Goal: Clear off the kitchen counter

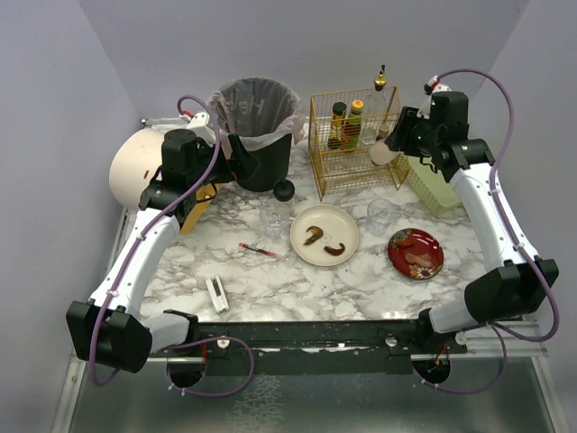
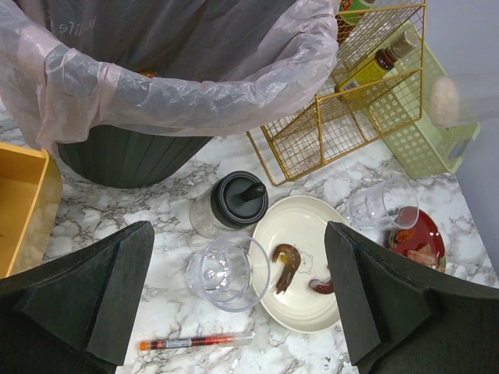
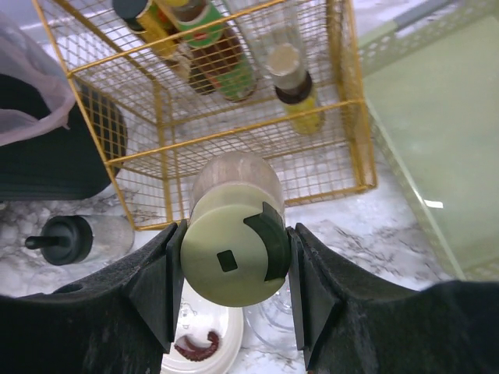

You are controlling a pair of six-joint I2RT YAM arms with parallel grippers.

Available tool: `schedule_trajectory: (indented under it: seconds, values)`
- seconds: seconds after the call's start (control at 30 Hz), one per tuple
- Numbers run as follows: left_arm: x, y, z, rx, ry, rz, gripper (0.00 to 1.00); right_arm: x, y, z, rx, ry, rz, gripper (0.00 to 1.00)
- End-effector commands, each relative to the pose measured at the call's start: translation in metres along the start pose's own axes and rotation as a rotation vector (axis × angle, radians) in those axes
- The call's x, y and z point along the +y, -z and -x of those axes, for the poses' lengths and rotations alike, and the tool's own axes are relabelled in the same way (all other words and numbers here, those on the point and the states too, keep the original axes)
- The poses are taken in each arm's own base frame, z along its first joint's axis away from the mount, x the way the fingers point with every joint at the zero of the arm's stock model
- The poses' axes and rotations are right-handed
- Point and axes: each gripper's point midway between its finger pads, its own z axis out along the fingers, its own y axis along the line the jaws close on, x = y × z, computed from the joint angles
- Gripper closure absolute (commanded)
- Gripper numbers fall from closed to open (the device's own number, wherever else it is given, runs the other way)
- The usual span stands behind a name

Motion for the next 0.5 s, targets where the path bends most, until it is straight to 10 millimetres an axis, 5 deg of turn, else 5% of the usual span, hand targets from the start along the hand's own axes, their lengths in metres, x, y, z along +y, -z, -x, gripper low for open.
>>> schedule_trajectory:
  seconds: [0.0, 0.23, 0.47]
  values:
    - [0.002, 0.008, 0.012, -0.031, -0.018, 0.025, 0.01, 0.034, -0.02, 0.0, 0.034, 0.038, 0.118, 0.97]
    - [0.001, 0.011, 0.014, -0.036, -0.019, 0.028, 0.01, 0.059, -0.046, -0.017, 0.098, 0.089, 0.153, 0.97]
    - [0.0, 0.012, 0.014, -0.034, -0.021, 0.027, 0.01, 0.059, -0.071, -0.028, 0.115, 0.112, 0.13, 0.97]
